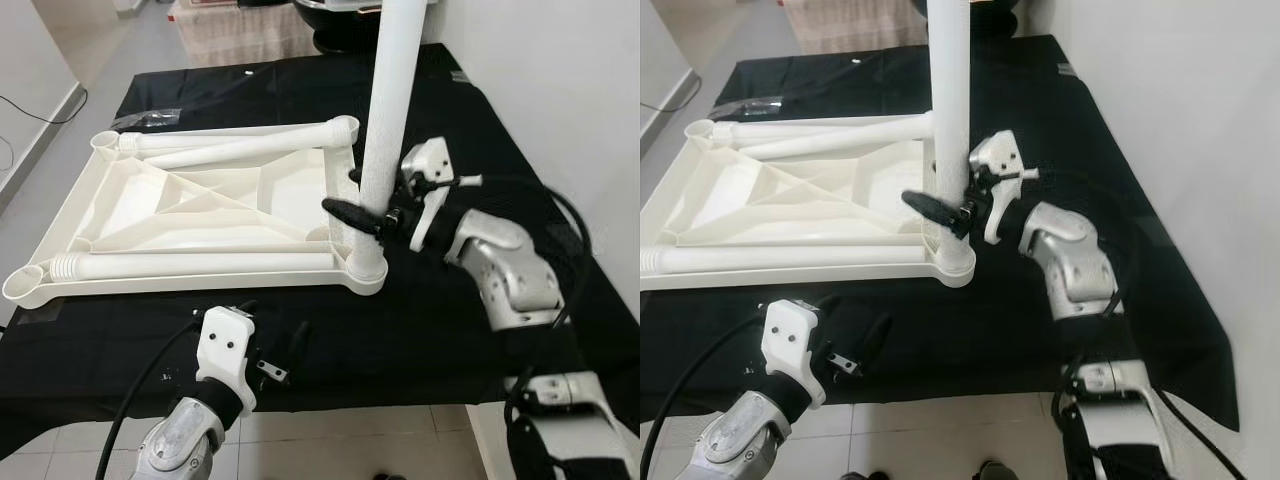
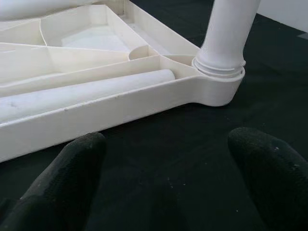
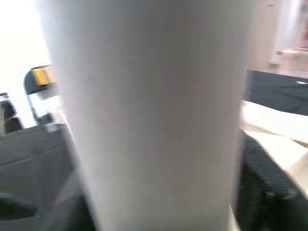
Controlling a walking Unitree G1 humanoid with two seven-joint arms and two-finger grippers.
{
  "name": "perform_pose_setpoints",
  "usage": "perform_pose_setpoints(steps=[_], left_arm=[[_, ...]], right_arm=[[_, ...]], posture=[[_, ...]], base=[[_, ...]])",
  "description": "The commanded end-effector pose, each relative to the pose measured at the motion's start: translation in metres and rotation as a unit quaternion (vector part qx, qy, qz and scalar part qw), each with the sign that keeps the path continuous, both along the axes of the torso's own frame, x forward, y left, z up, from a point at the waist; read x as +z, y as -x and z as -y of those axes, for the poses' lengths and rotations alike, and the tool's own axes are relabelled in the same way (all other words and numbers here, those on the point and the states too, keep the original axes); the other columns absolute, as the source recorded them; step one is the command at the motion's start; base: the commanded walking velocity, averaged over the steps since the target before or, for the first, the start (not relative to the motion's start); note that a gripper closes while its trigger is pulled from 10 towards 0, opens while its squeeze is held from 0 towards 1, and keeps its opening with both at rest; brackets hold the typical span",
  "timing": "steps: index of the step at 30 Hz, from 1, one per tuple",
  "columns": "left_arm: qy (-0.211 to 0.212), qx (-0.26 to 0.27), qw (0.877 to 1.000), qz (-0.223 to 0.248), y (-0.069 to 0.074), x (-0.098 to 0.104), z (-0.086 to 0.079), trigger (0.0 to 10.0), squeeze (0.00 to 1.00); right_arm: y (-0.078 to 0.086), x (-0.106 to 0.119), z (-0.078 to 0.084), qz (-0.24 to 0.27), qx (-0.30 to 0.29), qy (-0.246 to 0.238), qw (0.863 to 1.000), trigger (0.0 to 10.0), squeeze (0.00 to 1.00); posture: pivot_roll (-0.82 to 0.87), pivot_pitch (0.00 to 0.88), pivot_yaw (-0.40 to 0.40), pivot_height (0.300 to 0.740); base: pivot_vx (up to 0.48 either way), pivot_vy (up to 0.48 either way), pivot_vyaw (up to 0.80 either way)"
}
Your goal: Building children table
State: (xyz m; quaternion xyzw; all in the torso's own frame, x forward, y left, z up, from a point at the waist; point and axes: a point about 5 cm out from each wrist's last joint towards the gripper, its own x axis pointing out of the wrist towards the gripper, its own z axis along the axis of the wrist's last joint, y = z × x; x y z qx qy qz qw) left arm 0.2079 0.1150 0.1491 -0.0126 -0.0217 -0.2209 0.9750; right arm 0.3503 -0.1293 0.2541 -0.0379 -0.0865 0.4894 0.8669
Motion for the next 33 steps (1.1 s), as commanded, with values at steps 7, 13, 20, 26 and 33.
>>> perform_pose_setpoints(steps=[7,13,20,26,33], left_arm=[[-0.002,0.000,1.000,-0.013,0.005,-0.003,-0.001,10.0,0.00],[-0.002,0.000,1.000,-0.015,0.004,-0.005,-0.001,10.0,0.00],[-0.001,0.001,1.000,-0.014,0.002,-0.006,-0.002,10.0,0.00],[-0.004,0.002,1.000,-0.011,-0.005,-0.007,-0.003,10.0,0.00],[-0.005,0.009,1.000,-0.007,-0.008,-0.006,-0.004,10.0,0.00]], right_arm=[[0.000,-0.001,-0.007,0.003,0.043,-0.003,0.999,0.0,0.00],[0.012,-0.011,-0.002,0.015,-0.008,0.002,1.000,0.0,0.00],[0.028,-0.038,0.003,-0.007,-0.262,0.006,0.965,0.0,0.00],[0.066,-0.079,-0.012,-0.062,-0.376,0.005,0.924,0.0,0.00],[0.060,-0.072,-0.024,-0.049,-0.362,0.004,0.931,0.0,0.00]], posture=[[0.03,0.227,0.033,0.740],[0.01,0.209,0.028,0.740],[-0.01,0.198,0.025,0.740],[-0.02,0.174,0.048,0.740],[-0.02,0.177,0.043,0.740]], base=[[0.000,0.000,0.00],[0.000,0.000,0.00],[0.000,0.000,0.00],[0.000,0.000,0.00],[0.000,0.000,0.00]])
